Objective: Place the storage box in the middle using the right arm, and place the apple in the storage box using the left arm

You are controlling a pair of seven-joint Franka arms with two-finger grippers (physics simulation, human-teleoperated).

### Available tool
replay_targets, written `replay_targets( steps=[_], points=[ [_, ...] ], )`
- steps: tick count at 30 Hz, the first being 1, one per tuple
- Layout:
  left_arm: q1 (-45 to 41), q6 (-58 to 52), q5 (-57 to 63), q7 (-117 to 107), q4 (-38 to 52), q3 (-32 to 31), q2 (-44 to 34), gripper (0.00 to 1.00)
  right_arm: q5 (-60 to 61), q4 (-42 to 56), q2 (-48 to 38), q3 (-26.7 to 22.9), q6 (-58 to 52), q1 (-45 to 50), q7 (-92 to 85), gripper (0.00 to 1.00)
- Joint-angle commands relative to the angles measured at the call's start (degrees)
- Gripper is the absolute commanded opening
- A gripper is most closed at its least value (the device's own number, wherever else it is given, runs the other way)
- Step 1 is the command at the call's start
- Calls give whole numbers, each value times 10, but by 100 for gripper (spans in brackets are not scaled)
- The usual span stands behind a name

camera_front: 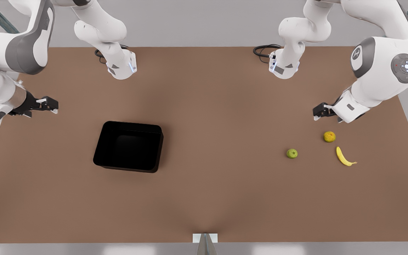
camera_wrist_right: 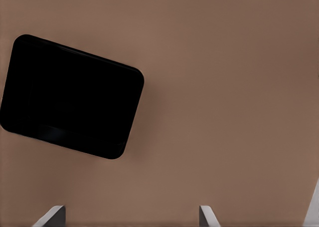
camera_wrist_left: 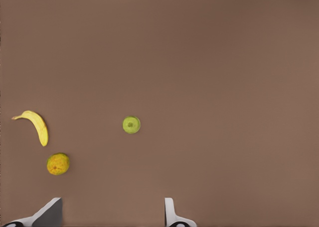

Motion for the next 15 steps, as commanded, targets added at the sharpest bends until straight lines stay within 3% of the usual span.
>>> replay_targets(
  steps=[1, 5, 8, 11, 13, 15],
  points=[
    [-5, 0, 2, 0, 0, 0, 0, 100, 0, 0, 0, 0, 0, 1, 0, 100],
    [17, -69, 1, -42, 18, 5, 22, 100, 3, -3, 59, 2, 11, 5, 95, 100],
    [46, -64, -145, -438, 29, 7, 76, 100, 8, -98, 84, 43, 146, 12, 242, 100],
    [55, 88, -311, -711, 24, 5, 146, 100, 25, -298, -2, 43, 312, 6, 250, 100],
    [53, 173, -414, -724, -9, 12, 179, 100, 26, -362, 3, 43, 398, 10, 257, 100],
    [48, 172, -534, -646, -63, 52, 184, 100, 50, -388, 27, 42, 448, 9, 257, 100]
  ],
)
